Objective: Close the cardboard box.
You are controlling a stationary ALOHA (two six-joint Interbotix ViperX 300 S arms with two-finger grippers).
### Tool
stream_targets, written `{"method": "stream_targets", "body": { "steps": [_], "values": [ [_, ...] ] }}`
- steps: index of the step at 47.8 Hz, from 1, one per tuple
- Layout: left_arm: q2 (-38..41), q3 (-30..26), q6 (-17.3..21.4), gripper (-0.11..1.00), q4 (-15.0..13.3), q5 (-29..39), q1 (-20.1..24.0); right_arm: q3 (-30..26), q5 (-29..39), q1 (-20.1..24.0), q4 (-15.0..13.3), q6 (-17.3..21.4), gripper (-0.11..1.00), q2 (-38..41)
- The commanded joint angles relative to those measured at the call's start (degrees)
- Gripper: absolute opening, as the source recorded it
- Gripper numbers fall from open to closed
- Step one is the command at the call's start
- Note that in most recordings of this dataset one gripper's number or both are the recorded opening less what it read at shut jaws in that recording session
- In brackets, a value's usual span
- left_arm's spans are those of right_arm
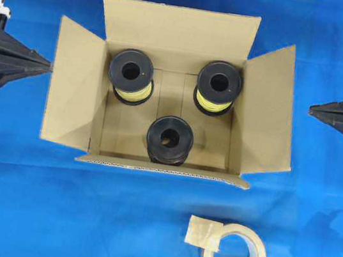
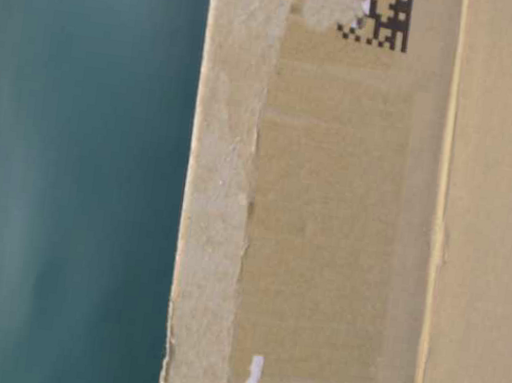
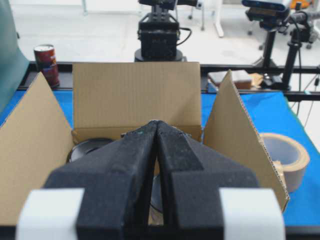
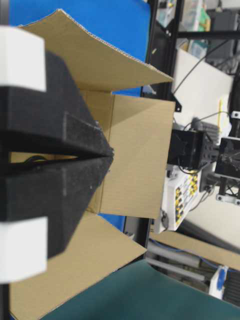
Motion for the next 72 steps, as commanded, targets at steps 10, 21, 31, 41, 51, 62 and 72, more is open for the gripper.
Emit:
{"method": "stream_targets", "body": {
  "steps": [10, 21, 31, 41, 51, 62, 72],
  "values": [
    [-6.8, -0.7, -0.3, 0.00, -2.2, 14.2, -1.0, -2.3, 13.4, -1.0, 3.0, 1.2, 0.00, -4.8],
    [-12.0, 1.1, -0.4, 0.00, -2.2, 28.6, 1.8, -1.4, 26.5, -4.2, 5.0, 1.2, 0.00, -8.2],
    [-9.5, 6.5, -1.4, 0.00, -2.1, 27.3, 3.5, 2.8, 24.3, -6.5, 5.1, 1.2, 0.00, -4.0],
    [-5.0, 9.5, -3.6, 0.00, -2.2, 22.1, 3.4, 6.8, 15.4, -6.6, 5.6, 1.2, 0.00, 3.9],
    [-2.5, 9.9, -4.0, 0.00, -2.2, 19.7, 3.4, 7.6, 9.5, -6.5, 6.6, 1.2, 0.00, 11.4],
    [1.2, 10.0, -4.1, 0.00, -2.2, 13.3, 3.4, 6.2, 4.2, -6.5, 6.6, 1.2, 0.00, 16.1],
    [13.6, 6.0, -3.8, 0.00, -2.2, 4.7, 3.3, 0.9, 2.7, -6.5, 6.4, 1.0, 0.00, 22.9]
  ]
}}
